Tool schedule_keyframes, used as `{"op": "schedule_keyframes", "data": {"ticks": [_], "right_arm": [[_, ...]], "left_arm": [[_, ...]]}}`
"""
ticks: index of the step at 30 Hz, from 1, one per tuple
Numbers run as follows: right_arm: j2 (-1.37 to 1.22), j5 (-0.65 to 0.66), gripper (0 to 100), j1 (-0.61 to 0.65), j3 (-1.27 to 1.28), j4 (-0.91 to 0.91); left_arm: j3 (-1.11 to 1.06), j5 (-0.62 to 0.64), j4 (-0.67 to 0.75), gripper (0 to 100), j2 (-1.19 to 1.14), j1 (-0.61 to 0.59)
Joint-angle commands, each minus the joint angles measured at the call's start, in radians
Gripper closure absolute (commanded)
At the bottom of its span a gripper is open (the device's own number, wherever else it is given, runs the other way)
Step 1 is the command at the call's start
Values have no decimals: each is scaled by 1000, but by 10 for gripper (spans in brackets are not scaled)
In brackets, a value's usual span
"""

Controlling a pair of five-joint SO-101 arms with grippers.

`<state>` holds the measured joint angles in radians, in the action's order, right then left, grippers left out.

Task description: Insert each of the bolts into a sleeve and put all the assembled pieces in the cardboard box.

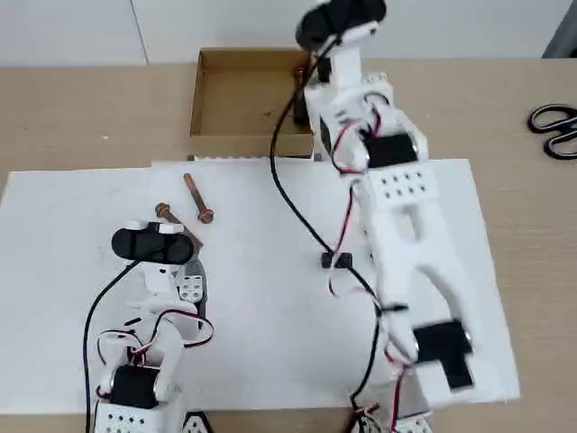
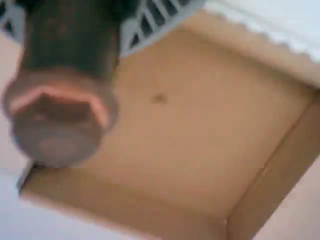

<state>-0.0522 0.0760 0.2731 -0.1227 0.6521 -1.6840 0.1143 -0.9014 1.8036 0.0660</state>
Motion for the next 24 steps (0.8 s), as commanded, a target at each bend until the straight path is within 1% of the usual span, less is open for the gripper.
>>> {"op": "schedule_keyframes", "data": {"ticks": [1, 4, 7, 13, 17, 20, 24], "right_arm": [[-154, 11, 996, 24, -219, -58], [-282, 109, 996, 51, -321, -59], [-392, 255, 996, 74, -385, -59], [-558, 609, 995, 82, -482, -59], [-611, 847, 995, 85, -493, -58], [-627, 925, 995, 93, -493, -59], [-634, 939, 978, 94, -493, -59]], "left_arm": [[2, -3, 26, 994, 9, -5], [2, -3, 26, 994, 9, -5], [2, -3, 26, 994, 9, -5], [2, -3, 25, 994, 9, -5], [2, -3, 25, 994, 9, -5], [2, -3, 25, 994, 9, -5], [2, -3, 25, 994, 9, -5]]}}
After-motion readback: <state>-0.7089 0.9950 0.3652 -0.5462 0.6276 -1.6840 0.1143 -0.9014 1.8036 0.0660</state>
